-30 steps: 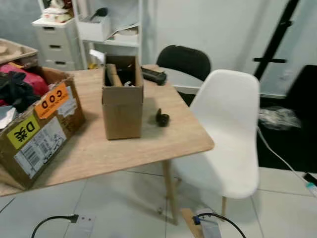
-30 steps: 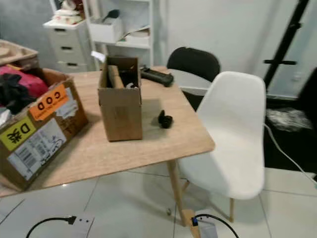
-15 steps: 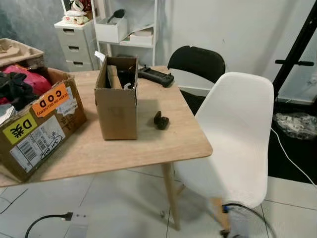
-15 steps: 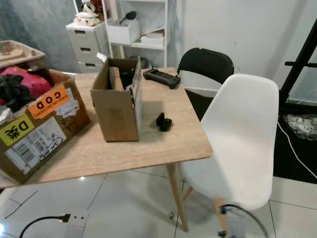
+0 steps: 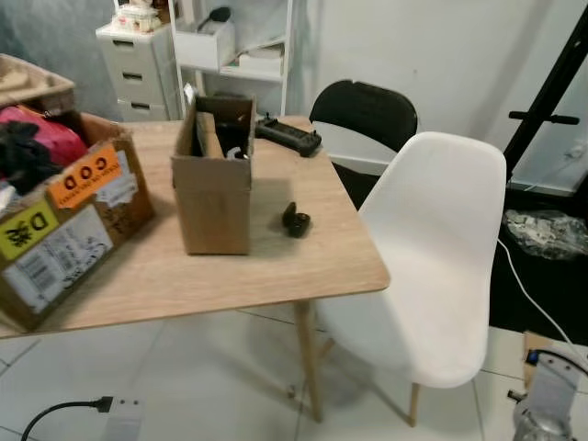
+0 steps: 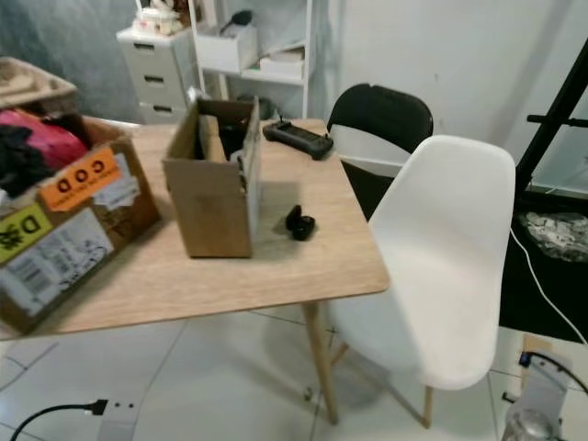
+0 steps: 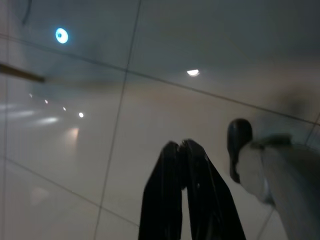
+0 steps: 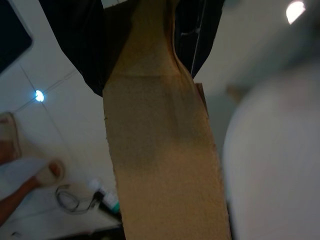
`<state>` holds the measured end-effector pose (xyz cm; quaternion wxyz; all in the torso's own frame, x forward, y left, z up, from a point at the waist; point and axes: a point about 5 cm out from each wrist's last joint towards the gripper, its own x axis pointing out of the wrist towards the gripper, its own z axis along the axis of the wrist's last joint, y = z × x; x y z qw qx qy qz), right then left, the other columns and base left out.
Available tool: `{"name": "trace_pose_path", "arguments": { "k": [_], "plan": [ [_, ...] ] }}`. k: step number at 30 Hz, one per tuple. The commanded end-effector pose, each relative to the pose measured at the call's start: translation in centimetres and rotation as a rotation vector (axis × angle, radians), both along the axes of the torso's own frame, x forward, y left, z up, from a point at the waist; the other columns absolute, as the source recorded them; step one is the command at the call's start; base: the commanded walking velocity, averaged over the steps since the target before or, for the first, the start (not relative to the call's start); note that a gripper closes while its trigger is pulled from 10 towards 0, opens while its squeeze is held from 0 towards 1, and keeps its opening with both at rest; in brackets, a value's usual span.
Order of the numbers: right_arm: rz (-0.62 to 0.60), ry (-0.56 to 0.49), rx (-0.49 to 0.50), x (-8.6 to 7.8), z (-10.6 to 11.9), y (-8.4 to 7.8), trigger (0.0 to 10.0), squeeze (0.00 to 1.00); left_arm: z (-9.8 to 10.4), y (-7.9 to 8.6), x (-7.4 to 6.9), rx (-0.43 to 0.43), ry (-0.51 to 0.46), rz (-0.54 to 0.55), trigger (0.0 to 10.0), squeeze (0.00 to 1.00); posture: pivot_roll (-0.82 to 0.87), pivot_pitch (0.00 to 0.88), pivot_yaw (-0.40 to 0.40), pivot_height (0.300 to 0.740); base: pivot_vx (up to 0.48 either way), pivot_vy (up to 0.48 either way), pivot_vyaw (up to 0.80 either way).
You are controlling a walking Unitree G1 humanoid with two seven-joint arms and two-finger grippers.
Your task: Picking trash to rubbish bin
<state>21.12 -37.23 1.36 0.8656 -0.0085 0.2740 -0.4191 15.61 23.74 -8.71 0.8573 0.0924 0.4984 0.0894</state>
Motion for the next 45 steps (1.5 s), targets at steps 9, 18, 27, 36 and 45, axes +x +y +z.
{"name": "trace_pose_path", "arguments": {
  "k": [9,18,27,36,45],
  "plan": [
    [0.051,-0.296,-0.19,4.9,7.7,-2.2,10.0,0.0,0.0,0.2,-0.2,0.01,0.0,0.026,10.0,0.0,-0.04,0.056,0.004,0.74,0.0,0.0,0.0],
    [0.671,-1.051,-0.296,15.1,26.0,6.5,10.0,0.0,0.4,1.4,-0.1,0.031,-0.031,0.115,10.0,0.0,-0.02,0.053,-0.007,0.74,0.0,0.0,0.0],
    [1.218,-1.283,-0.09,16.8,30.2,16.7,10.0,0.0,0.2,1.4,-0.6,0.031,-0.024,0.137,10.0,0.0,0.0,0.043,-0.018,0.74,0.0,0.0,0.0],
    [1.68,-1.363,0.292,16.3,30.1,26.2,10.0,0.0,-0.2,0.8,-1.0,0.007,-0.016,0.138,10.0,0.0,0.01,0.038,-0.023,0.74,0.0,0.0,0.0],
    [1.673,-1.244,0.323,16.9,28.9,28.1,10.0,0.0,-0.2,0.7,-1.1,0.002,-0.016,0.132,10.0,0.0,0.02,0.036,-0.024,0.74,0.0,0.0,0.21]
  ]
}}
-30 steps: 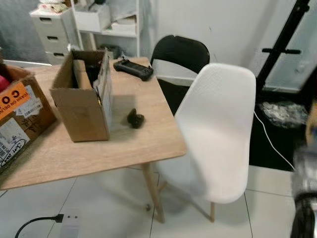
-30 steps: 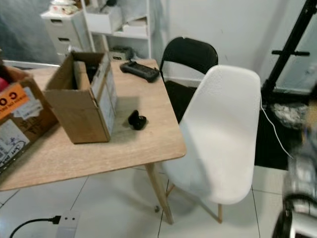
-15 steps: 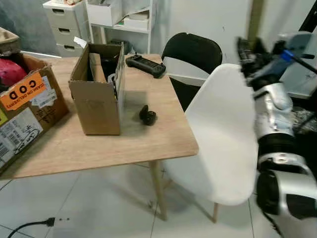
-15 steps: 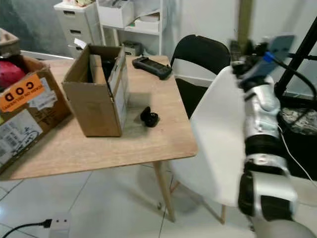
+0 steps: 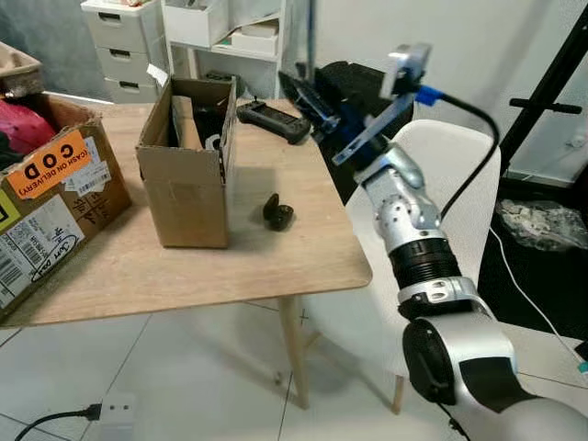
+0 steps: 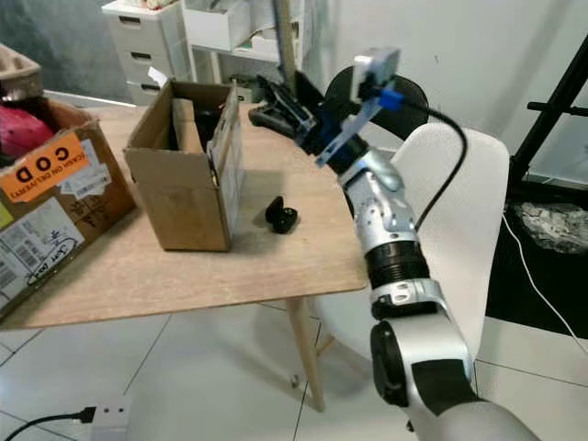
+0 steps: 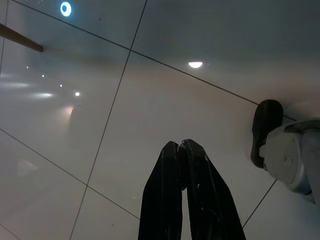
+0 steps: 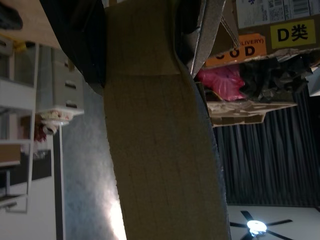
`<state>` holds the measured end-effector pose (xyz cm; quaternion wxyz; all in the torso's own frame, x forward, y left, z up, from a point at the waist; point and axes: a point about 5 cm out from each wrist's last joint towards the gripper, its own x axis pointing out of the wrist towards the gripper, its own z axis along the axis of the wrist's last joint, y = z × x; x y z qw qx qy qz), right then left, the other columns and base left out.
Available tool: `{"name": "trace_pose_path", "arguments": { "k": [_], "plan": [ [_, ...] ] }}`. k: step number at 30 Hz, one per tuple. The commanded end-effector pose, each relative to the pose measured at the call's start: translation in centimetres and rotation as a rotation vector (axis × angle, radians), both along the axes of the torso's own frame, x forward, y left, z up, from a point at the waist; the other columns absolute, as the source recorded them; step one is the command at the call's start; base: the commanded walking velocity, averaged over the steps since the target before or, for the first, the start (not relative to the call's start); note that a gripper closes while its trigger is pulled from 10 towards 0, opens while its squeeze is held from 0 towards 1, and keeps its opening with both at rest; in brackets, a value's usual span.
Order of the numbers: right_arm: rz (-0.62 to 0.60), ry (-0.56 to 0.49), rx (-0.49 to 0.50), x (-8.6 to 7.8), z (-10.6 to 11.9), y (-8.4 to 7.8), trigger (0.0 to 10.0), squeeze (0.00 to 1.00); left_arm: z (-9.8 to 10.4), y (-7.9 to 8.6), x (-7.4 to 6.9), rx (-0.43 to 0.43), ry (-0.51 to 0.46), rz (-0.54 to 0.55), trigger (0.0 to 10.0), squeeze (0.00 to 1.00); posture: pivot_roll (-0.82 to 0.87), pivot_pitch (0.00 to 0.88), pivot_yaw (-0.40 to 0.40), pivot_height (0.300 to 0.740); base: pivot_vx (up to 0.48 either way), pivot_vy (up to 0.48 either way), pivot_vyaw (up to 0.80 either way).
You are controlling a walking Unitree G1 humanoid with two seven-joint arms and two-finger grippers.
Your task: Picking trash to rubbish bin
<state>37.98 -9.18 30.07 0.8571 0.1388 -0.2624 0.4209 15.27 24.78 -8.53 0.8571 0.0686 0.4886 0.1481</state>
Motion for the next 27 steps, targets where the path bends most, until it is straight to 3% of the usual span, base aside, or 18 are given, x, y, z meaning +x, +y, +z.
{"name": "trace_pose_path", "arguments": {
  "k": [1,7,27],
  "plan": [
    [-0.015,0.014,-0.009,0.1,0.1,-0.3,10.0,0.0,-0.4,-0.4,-0.7,-0.021,0.015,0.009,10.0,0.0,0.02,0.036,-0.024,0.74,0.0,0.0,0.69],
    [-0.036,0.026,-0.008,0.1,-0.2,-1.7,10.0,0.0,-0.5,-0.7,-0.8,-0.028,0.019,-0.003,10.0,0.0,0.02,0.039,-0.024,0.74,0.0,0.0,0.69],
    [-0.108,0.029,-0.078,0.1,-0.3,-3.1,10.0,0.0,-0.5,-0.9,-0.7,-0.029,0.025,-0.025,10.0,0.0,0.01,0.028,-0.025,0.74,0.0,0.0,0.7]
  ]
}}
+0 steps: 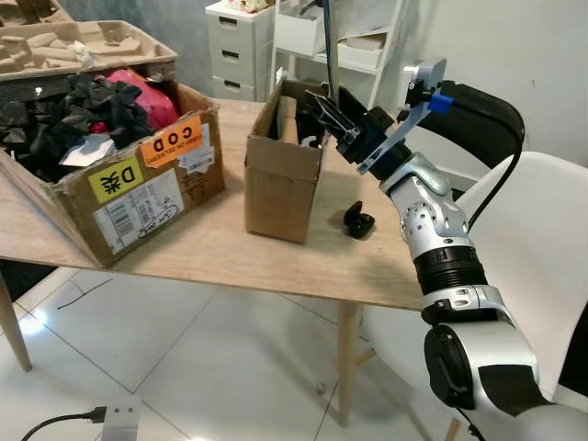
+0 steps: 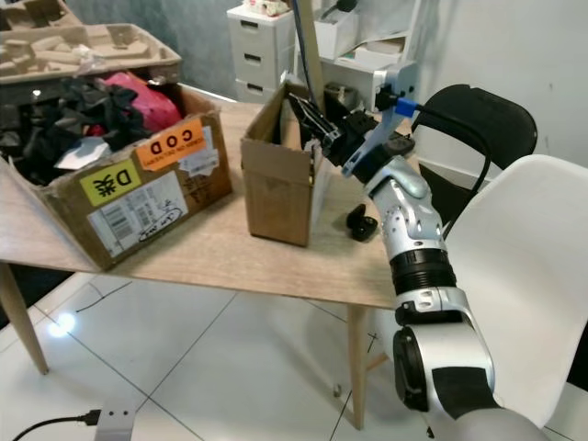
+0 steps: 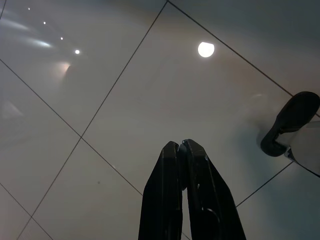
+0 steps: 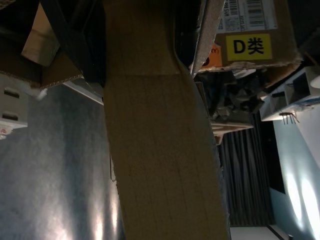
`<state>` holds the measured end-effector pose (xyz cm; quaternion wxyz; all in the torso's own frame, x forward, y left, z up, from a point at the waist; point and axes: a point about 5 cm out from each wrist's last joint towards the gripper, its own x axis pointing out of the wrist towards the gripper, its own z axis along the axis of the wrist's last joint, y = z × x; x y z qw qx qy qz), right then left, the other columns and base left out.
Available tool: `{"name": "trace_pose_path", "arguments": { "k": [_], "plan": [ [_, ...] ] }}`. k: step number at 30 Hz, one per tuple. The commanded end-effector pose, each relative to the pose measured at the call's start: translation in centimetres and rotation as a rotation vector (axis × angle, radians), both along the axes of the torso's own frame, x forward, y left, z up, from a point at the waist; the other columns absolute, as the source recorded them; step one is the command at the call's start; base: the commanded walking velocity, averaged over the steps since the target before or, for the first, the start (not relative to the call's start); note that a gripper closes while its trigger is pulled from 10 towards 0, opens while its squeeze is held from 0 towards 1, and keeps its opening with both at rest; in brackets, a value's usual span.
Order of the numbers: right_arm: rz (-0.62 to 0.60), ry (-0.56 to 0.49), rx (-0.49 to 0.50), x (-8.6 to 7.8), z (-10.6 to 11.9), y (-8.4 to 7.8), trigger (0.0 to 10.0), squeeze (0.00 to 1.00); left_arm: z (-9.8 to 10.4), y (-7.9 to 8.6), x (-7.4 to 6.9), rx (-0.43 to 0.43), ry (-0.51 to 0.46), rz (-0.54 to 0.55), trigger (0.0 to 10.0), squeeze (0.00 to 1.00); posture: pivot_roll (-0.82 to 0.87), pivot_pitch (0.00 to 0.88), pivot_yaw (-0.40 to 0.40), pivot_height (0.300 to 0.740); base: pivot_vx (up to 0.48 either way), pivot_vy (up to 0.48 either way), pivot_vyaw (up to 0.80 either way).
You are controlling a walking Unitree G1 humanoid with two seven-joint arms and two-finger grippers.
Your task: Picking trash to rubbish bin
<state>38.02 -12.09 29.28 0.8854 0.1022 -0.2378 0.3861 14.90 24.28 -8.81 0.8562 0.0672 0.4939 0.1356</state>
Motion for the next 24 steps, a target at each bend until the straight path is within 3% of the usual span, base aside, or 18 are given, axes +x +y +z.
{"name": "trace_pose_path", "arguments": {
  "k": [1,17,20,24],
  "plan": [
    [-0.012,-0.007,-0.006,0.1,0.5,-0.2,10.0,0.0,-0.2,-0.4,-0.3,-0.013,0.013,-0.006,10.0,0.0,0.01,0.028,-0.025,0.74,0.0,0.0,0.7],
    [-0.066,0.014,0.019,0.4,0.7,-0.7,10.0,0.0,-0.4,-0.5,-0.7,-0.017,0.024,-0.01,10.0,0.0,0.01,0.034,-0.025,0.74,0.0,0.0,0.7],
    [-0.174,0.049,0.061,1.1,0.8,-1.7,10.0,0.0,-0.5,-0.6,-0.7,-0.022,0.03,-0.033,10.0,0.0,0.01,0.035,-0.024,0.74,0.0,0.0,0.15],
    [-0.207,0.069,0.068,1.3,0.8,-2.1,10.0,0.0,-0.5,-0.8,-0.8,-0.04,0.031,-0.04,10.0,0.0,0.01,0.036,-0.023,0.74,0.0,0.0,0.0]
  ]
}}
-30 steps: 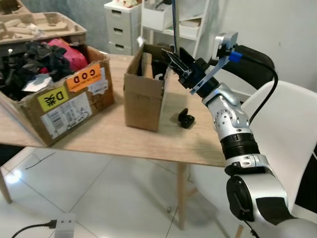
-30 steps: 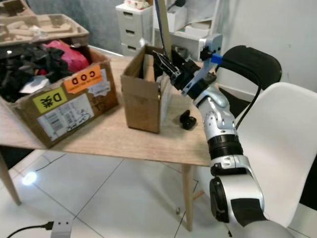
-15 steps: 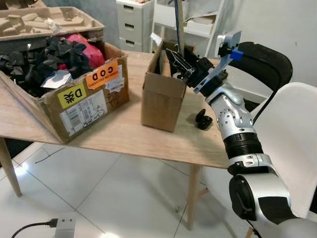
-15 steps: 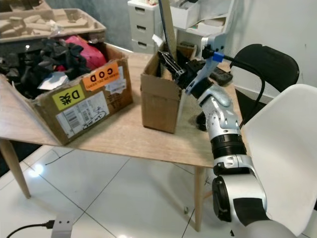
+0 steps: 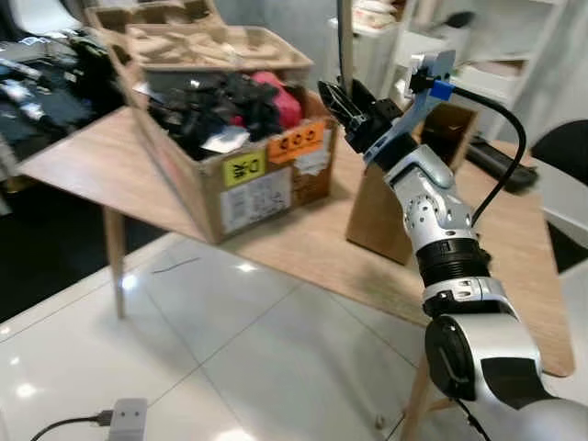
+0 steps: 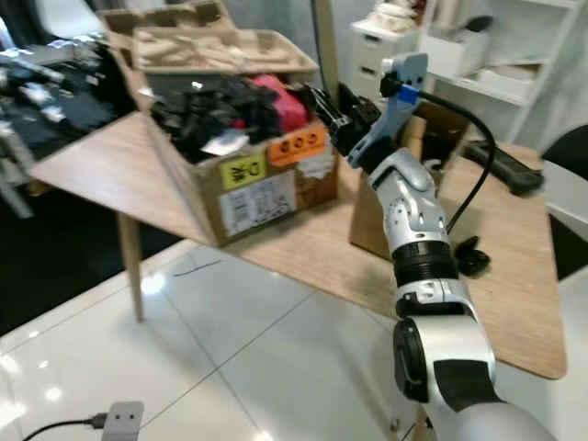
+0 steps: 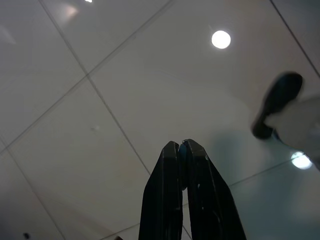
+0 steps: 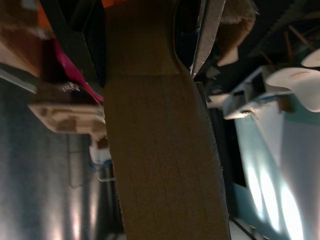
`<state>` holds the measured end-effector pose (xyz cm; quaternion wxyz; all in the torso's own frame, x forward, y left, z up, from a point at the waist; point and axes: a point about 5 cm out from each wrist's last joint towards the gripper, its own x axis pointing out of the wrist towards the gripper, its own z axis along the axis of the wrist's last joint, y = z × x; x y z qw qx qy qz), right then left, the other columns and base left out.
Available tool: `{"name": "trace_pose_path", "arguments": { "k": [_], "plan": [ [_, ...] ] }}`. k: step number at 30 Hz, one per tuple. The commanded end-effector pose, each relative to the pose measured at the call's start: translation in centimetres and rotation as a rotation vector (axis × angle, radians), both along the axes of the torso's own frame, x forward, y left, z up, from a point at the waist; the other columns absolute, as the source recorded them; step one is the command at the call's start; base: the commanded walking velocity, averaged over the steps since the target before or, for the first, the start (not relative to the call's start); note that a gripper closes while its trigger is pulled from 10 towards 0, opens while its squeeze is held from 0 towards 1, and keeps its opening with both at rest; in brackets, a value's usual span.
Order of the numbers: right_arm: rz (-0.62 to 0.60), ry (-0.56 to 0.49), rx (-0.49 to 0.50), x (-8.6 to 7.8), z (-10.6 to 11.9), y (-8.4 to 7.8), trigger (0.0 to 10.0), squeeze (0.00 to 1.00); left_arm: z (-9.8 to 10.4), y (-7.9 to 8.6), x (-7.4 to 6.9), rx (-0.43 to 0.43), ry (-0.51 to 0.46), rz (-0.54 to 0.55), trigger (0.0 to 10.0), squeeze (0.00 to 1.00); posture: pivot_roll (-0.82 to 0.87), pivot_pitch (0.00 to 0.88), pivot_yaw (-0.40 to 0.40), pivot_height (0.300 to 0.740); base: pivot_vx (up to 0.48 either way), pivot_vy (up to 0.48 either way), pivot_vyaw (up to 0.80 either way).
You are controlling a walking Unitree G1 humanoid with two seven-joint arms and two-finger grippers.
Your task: Picking trash to rubbish bin
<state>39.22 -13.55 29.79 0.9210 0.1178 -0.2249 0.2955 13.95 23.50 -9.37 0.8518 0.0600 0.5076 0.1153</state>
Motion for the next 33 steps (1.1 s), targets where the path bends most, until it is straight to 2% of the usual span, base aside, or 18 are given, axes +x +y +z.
{"name": "trace_pose_path", "arguments": {
  "k": [1,8,14,26,33],
  "plan": [
    [-0.03,-0.002,0.013,0.1,0.3,-0.6,10.0,0.0,0.1,0.0,0.2,-0.005,0.002,-0.015,10.0,0.0,0.01,0.036,-0.023,0.74,0.0,0.0,0.0],
    [-0.224,0.081,-0.02,1.1,0.3,-2.1,10.0,0.0,0.0,0.0,0.1,0.008,0.012,-0.022,10.0,0.0,0.01,0.036,-0.023,0.74,0.0,-0.456,0.0],
    [-0.33,0.111,-0.026,1.5,0.5,-3.3,10.0,0.0,0.0,0.1,0.0,0.003,0.007,-0.011,10.0,0.0,0.01,0.039,-0.023,0.74,0.0,0.0,0.0],
    [-0.394,0.141,-0.05,1.8,0.4,-3.8,10.0,0.0,-0.1,-0.2,-0.2,-0.004,0.015,-0.027,10.0,0.0,0.01,0.041,-0.024,0.74,0.0,0.0,0.0],
    [-0.405,0.182,-0.074,2.1,-0.2,-3.6,10.0,0.0,-0.2,-0.1,-0.4,0.007,0.022,-0.023,10.0,0.0,0.01,0.047,-0.026,0.74,0.0,-0.411,0.0]
  ]
}}
